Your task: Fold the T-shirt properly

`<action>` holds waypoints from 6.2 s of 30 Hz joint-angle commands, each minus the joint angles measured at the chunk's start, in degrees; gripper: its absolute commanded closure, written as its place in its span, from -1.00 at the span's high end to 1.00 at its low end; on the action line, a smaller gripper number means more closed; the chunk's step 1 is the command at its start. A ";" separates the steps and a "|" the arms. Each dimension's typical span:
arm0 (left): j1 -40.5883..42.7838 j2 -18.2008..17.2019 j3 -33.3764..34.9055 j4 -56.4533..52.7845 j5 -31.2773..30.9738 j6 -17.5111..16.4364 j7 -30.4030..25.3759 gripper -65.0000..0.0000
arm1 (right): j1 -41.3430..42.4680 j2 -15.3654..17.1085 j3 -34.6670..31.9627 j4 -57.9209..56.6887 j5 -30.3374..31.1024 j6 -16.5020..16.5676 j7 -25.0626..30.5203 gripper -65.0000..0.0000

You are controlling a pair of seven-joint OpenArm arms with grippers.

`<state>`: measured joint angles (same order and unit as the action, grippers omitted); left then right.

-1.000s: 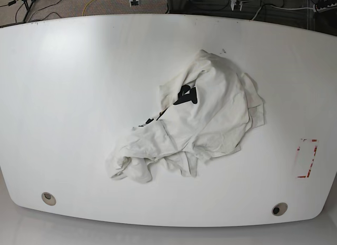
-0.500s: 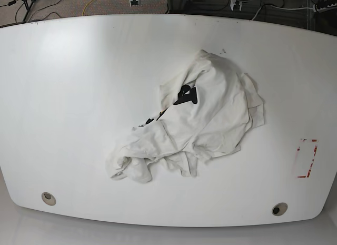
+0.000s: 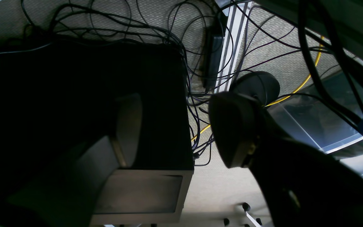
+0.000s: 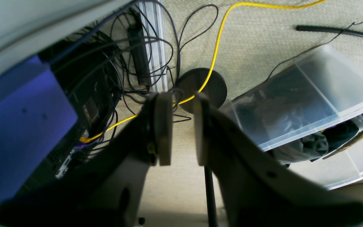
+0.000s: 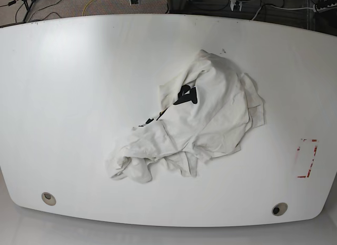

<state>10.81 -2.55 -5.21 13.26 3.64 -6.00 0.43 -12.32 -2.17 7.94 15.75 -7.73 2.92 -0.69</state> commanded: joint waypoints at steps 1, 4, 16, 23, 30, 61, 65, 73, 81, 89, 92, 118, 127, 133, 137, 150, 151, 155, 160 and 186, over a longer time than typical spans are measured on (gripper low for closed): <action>0.55 -0.25 -0.15 1.26 -0.13 0.23 0.16 0.11 | -0.27 0.08 0.21 0.32 -0.05 0.04 0.09 -0.64; 0.85 -0.27 -0.15 2.54 -0.17 0.19 0.31 0.10 | -0.32 0.15 0.23 0.38 -0.09 0.10 0.02 -0.64; 2.33 -0.36 -0.39 10.35 -0.10 0.15 1.51 0.11 | -0.54 0.17 0.35 1.38 -0.24 0.11 -0.02 -0.64; 3.11 -0.32 -0.39 12.83 -0.20 0.05 2.70 0.10 | -0.62 0.26 0.45 3.18 -0.31 0.52 0.29 -0.64; 4.40 -0.45 -0.58 13.27 -0.32 -0.06 0.88 0.12 | -1.22 0.20 0.55 5.42 -0.40 0.49 0.60 -0.64; 12.40 0.11 -0.67 21.92 -0.95 -0.45 -8.45 0.18 | -7.71 0.40 0.75 14.53 -0.22 0.33 4.69 -0.64; 12.81 0.04 -0.54 19.76 -0.74 -0.35 -14.65 0.24 | -9.53 1.07 0.99 14.19 0.20 -0.02 9.91 -0.64; 16.04 -0.23 -0.90 20.37 -0.79 -0.19 -18.88 0.26 | -13.72 1.19 0.79 17.58 0.13 0.01 12.38 -0.64; 21.04 -0.44 -1.34 28.47 -1.11 -0.30 -15.42 0.23 | -18.62 0.96 0.82 24.81 -0.11 0.11 11.97 -0.63; 29.06 -0.34 -1.34 40.94 -1.29 -0.95 -13.97 0.21 | -24.29 1.17 0.83 34.90 0.01 0.01 11.59 -0.65; 31.52 -0.37 -1.46 45.70 -0.99 -1.12 -13.81 0.21 | -27.92 1.29 0.77 40.76 0.12 0.04 11.12 -0.65; 45.18 -0.95 -4.89 70.16 -0.90 -1.28 -14.41 0.24 | -46.00 1.49 0.60 67.25 0.88 -0.03 10.18 -0.65; 50.57 -0.89 -5.13 79.17 -1.36 -1.39 -14.81 0.24 | -49.71 2.03 1.10 74.06 0.78 0.21 10.48 -0.65; 52.98 -0.96 -5.44 82.77 -1.58 -1.32 -15.07 0.24 | -51.55 2.32 1.12 77.87 0.89 0.15 10.46 -0.65; 53.18 -0.74 -6.11 83.50 -1.15 -1.14 -15.09 0.25 | -52.92 2.12 1.43 80.38 1.06 0.30 10.39 -0.65; 53.41 0.13 -11.09 92.20 -2.30 -2.76 -13.58 0.25 | -52.67 2.46 1.82 86.74 7.38 0.48 10.72 -0.65; 53.45 0.16 -11.42 92.92 -2.67 -2.99 -13.30 0.25 | -52.72 2.46 1.83 87.13 7.70 0.49 10.75 -0.65; 53.99 0.01 -11.16 95.75 -5.80 -2.42 -12.44 0.27 | -53.77 2.35 1.89 89.62 6.69 0.58 10.64 -0.65; 54.51 0.04 -11.36 97.72 -8.01 -2.29 -12.47 0.27 | -54.47 2.25 1.80 91.39 6.32 0.63 10.74 -0.65; 47.81 -1.68 -18.09 107.13 -8.91 -2.16 -7.12 0.25 | -45.14 2.41 1.47 98.26 5.38 0.66 4.99 -0.66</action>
<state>59.16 -3.86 -22.70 120.42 -4.95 -8.56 -6.76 -58.67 0.01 9.52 112.88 -2.74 3.57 4.19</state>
